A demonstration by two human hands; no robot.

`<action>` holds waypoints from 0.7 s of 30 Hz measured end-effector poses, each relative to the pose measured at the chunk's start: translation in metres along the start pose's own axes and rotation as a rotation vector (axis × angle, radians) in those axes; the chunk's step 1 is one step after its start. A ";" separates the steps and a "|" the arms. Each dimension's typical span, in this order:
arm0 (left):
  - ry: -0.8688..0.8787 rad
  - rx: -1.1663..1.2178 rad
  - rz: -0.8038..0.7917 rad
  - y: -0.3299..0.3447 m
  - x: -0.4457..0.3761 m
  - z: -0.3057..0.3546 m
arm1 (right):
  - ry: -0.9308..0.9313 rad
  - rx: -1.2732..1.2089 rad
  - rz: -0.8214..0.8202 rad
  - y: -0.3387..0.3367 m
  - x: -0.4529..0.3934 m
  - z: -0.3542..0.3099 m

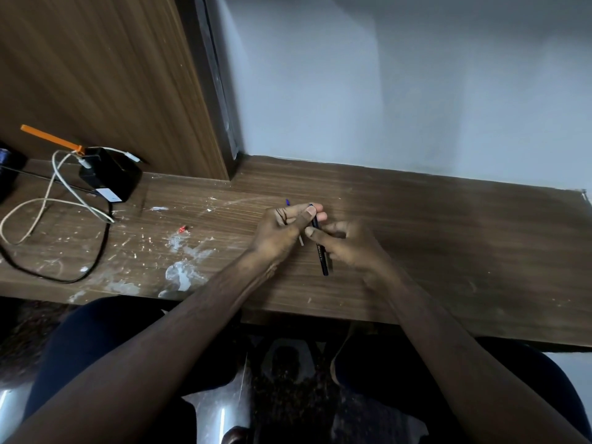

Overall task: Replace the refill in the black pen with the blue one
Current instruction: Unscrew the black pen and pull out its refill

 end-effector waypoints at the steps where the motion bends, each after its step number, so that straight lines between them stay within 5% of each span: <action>1: -0.004 0.004 0.006 -0.003 -0.001 0.000 | 0.035 -0.009 -0.071 0.004 0.002 0.001; 3: -0.012 0.004 0.022 -0.009 -0.004 -0.002 | 0.030 0.012 -0.119 0.007 0.005 -0.002; 8: -0.023 -0.001 0.021 -0.011 -0.008 -0.006 | 0.010 0.014 0.065 -0.003 0.004 -0.002; 13: -0.028 0.003 0.032 -0.015 -0.011 -0.007 | 0.057 -0.044 -0.091 0.011 0.005 -0.001; 18: -0.033 0.016 0.026 -0.014 -0.011 -0.008 | 0.017 -0.053 0.080 0.003 0.006 -0.004; 21: -0.036 0.037 0.030 -0.013 -0.011 -0.008 | 0.049 -0.129 -0.013 0.010 0.004 0.000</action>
Point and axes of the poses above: each hand's wrist, its own x-axis away from the middle knuckle, its own y-axis out of the palm, z = x × y, the point moved 7 cm from there along -x, towards the middle knuckle, and after that the axes turned 1 degree about y, right-handed, at the moved point
